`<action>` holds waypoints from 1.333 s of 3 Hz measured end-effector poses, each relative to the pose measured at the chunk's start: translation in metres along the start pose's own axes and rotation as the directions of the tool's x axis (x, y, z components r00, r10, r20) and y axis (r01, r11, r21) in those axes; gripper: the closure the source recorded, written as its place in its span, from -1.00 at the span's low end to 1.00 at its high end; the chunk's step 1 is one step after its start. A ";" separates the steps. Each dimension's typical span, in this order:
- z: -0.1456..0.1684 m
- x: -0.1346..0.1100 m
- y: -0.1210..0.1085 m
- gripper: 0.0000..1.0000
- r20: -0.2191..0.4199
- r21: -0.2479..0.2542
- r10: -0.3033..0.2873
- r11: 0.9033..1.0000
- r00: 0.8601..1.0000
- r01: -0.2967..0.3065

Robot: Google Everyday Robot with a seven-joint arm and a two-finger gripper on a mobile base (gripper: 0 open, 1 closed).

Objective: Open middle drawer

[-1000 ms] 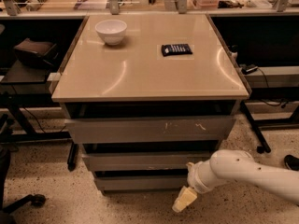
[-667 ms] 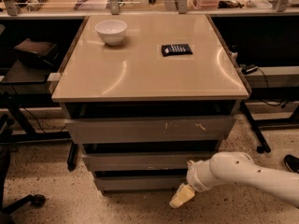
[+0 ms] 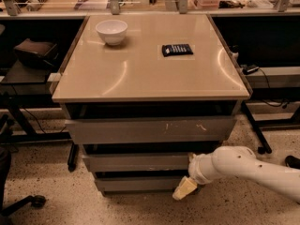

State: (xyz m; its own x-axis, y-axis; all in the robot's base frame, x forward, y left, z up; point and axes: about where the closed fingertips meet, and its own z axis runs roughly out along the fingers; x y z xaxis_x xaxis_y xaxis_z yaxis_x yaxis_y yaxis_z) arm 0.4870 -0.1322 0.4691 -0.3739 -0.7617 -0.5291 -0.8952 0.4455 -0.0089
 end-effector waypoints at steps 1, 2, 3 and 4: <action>-0.028 -0.025 -0.040 -1.00 0.060 0.131 -0.143 0.982 0.988 0.134; -0.027 -0.025 -0.038 -1.00 0.056 0.128 -0.172 0.978 0.984 0.163; -0.022 -0.023 -0.040 -1.00 0.029 0.153 -0.179 0.973 0.983 0.173; -0.008 -0.023 -0.065 -1.00 -0.018 0.233 -0.220 0.948 0.975 0.218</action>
Offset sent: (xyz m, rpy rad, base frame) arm 0.0319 -0.0100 0.0309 -0.0161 -0.1583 0.0414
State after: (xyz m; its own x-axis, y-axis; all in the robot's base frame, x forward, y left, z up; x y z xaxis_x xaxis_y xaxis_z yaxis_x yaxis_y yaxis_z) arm 0.5519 -0.1471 0.4884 -0.1718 -0.8494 -0.4990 -0.8734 0.3656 -0.3216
